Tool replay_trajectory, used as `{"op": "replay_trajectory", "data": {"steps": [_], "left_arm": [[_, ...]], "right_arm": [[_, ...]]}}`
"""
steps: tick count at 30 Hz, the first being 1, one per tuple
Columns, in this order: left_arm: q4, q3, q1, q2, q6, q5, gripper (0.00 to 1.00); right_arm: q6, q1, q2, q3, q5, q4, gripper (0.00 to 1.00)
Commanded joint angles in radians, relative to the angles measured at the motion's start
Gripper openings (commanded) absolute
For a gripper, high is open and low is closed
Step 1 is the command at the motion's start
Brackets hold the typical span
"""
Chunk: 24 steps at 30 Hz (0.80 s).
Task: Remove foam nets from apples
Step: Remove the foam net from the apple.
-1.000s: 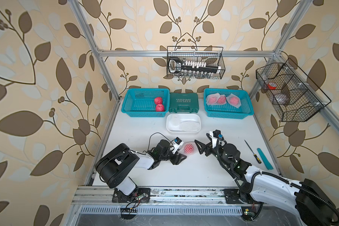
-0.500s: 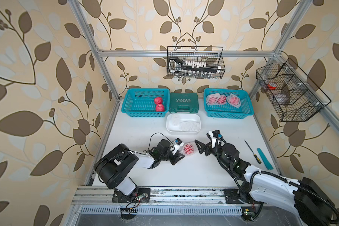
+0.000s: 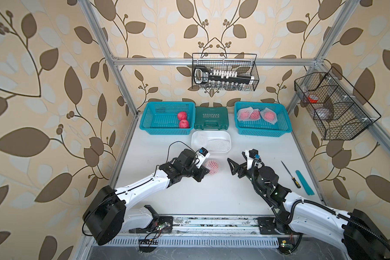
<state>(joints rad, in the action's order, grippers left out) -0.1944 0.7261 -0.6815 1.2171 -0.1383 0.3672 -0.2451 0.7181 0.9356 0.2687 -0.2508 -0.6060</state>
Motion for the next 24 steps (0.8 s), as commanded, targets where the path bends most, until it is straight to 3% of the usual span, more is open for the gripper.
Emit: {"op": "replay_trajectory", "data": {"steps": [1,11,17,24], "left_arm": [[-0.299,0.104,-0.003,-0.022,-0.051,0.028,0.06],[-0.873,0.517,-0.003,0.165,-0.035,0.093,0.10],[-0.951,0.636,-0.005,0.346,-0.019,0.147,0.11],[-1.005,0.762,-0.044,0.482,-0.004,0.067,0.16]], "right_arm": [[0.007,0.001,-0.005,-0.013,-0.027,0.006,0.95],[0.007,0.001,-0.004,-0.005,-0.041,0.021,0.95],[0.006,0.001,-0.025,-0.009,-0.048,0.031,0.95],[0.006,0.001,-0.028,-0.005,-0.056,0.043,0.95]]}}
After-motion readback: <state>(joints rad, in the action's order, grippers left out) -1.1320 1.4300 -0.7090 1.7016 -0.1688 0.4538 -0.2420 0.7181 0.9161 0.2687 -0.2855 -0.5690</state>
